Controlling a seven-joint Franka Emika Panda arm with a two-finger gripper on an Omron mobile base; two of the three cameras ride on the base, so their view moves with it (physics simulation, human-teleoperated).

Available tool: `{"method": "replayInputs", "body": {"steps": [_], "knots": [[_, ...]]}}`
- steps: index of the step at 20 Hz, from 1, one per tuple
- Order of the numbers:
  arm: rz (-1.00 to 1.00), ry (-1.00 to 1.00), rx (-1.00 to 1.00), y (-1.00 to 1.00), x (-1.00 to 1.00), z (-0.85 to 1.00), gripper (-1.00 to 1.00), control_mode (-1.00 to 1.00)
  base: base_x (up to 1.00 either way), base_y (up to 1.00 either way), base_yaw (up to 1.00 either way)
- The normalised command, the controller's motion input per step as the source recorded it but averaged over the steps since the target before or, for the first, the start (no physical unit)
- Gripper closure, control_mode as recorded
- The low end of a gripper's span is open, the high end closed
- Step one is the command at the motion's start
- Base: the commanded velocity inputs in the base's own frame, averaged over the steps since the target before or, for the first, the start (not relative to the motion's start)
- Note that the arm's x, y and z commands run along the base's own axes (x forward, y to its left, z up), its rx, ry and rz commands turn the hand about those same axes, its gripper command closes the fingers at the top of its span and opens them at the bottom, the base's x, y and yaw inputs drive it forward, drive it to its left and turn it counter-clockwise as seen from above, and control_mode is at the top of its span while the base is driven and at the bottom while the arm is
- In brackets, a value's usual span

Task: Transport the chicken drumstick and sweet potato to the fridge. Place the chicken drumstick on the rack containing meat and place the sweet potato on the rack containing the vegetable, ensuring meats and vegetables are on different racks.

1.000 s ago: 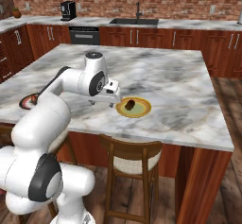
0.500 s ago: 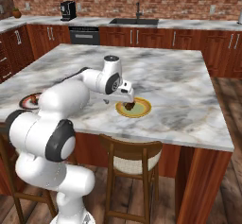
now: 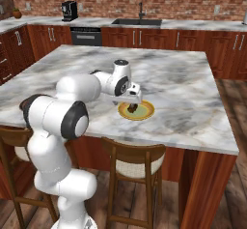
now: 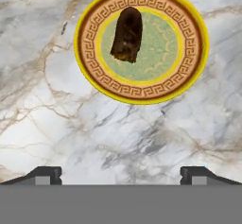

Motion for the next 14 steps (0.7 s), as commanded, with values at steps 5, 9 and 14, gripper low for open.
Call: {"method": "replayInputs", "body": {"steps": [5, 9, 14], "knots": [[0.0, 0.05, 0.0, 0.0, 0.61, -0.29, -1.0, -1.0, 0.0, 0.0, 0.0], [0.0, 0.03, 0.0, -0.04, 0.38, -0.35, -1.0, -1.0, 0.0, 0.0, 0.0], [0.0, 0.04, 0.0, -0.07, 0.32, -0.34, -1.0, -1.0, 0.0, 0.0, 0.0]]}}
